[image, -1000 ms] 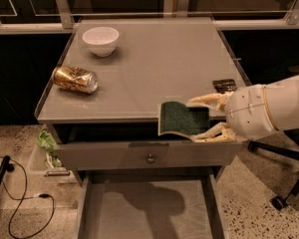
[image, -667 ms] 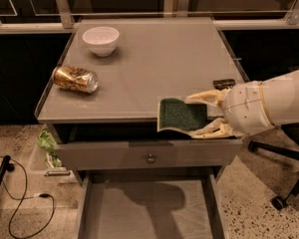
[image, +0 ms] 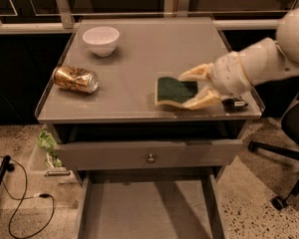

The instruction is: Pick sponge from middle drawer and place on counter

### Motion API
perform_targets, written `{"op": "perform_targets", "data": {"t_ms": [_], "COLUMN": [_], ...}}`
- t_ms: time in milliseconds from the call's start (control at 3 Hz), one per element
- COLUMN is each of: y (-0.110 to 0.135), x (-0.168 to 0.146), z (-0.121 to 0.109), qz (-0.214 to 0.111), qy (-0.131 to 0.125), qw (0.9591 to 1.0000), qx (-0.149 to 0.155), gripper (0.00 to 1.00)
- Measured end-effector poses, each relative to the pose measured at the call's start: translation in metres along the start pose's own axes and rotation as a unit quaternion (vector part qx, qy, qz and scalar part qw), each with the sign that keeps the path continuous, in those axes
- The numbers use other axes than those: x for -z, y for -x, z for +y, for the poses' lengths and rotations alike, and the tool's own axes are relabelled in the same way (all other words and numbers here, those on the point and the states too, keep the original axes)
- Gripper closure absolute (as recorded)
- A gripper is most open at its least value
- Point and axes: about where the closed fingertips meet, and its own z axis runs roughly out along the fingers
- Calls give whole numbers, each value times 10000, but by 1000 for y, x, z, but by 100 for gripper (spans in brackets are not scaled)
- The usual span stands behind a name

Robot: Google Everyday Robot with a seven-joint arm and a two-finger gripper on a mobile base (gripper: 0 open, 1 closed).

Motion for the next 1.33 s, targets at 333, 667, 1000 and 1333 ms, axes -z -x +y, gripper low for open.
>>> {"op": "perform_targets", "data": {"t_ms": [333,667,1000,1333], "y": [0,-1,-6,-14], "x": [-19,-34,-29,-45], "z": [-45,-70,-80,-77], "qz": [-190,-207,179,465], "qy": [223,342,66,-22], "qw": [9996,9990,9979,9942], "qx": [-27,-202,-615,-972], "gripper": [100,100,100,100]}}
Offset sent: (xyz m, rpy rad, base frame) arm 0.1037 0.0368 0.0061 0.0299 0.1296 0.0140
